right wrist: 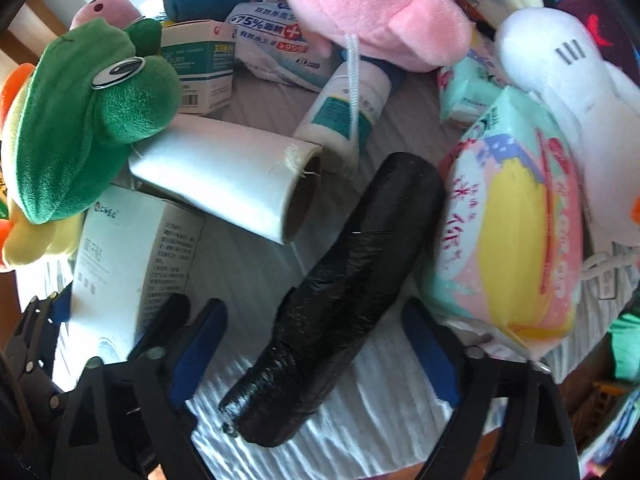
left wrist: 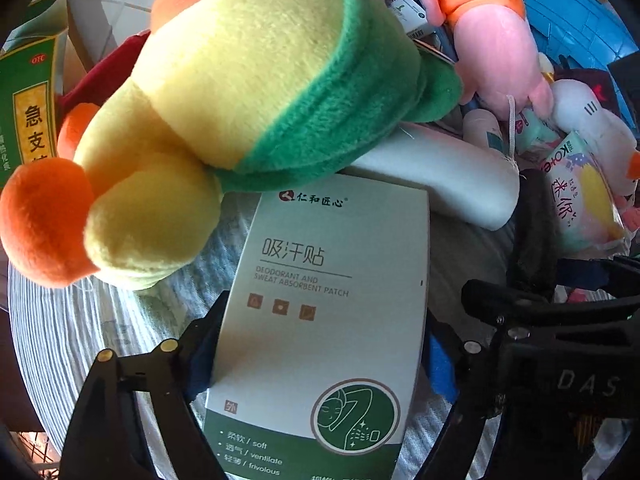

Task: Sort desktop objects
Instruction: 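Grasp the white patch box with the left tool while the right tool grasps the black umbrella, then lift the white box and black umbrella and carry both toward the blue crate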

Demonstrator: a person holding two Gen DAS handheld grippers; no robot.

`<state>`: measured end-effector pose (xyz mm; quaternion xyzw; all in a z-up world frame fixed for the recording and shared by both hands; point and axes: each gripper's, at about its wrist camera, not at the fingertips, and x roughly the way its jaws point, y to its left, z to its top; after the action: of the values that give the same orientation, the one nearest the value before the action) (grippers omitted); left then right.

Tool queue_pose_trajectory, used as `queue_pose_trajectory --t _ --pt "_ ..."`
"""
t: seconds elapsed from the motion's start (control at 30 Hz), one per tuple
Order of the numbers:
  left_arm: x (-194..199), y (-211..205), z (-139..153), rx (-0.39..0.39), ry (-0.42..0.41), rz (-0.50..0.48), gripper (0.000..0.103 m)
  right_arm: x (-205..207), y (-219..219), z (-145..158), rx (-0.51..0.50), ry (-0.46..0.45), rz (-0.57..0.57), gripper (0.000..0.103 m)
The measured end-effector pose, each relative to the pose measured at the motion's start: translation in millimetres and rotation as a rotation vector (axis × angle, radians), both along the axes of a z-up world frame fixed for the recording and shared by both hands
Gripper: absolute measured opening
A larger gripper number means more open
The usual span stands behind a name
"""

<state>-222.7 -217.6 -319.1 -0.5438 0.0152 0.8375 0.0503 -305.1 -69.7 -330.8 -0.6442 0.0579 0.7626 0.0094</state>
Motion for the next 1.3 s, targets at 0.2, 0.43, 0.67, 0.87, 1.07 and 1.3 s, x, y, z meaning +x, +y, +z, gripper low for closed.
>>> queue_pose_trajectory --t 0.2,0.43,0.67,0.87,1.07,1.3 --pt "2.5 -10.0 6.6 0.034 -0.020 -0.001 0.081 6.8 1.4 6.2 -0.008 0.039 -0.017 0.055" --pt "1.9 -14.3 10.1 0.010 -0.015 -0.011 0.081 -1.6 2.5 0.6 -0.093 0.021 -0.060 0.103" --pt "4.5 -26.6 17.3 0.034 -0.023 -0.016 0.080 4.3 0.1 10.7 0.054 0.039 -0.079 0.037" --pt "17.2 -30.8 31.7 0.067 0.002 0.007 0.076 19.4 -4.5 14.4 0.008 0.028 -0.025 0.032" --pt "21.5 -32.6 30.1 0.034 -0.011 0.002 0.076 15.7 -11.1 17.3 0.028 0.024 0.016 0.035" --pt "45.0 -40.0 48.8 0.039 0.011 0.021 0.076 25.8 -13.7 26.1 0.002 0.049 -0.007 0.030"
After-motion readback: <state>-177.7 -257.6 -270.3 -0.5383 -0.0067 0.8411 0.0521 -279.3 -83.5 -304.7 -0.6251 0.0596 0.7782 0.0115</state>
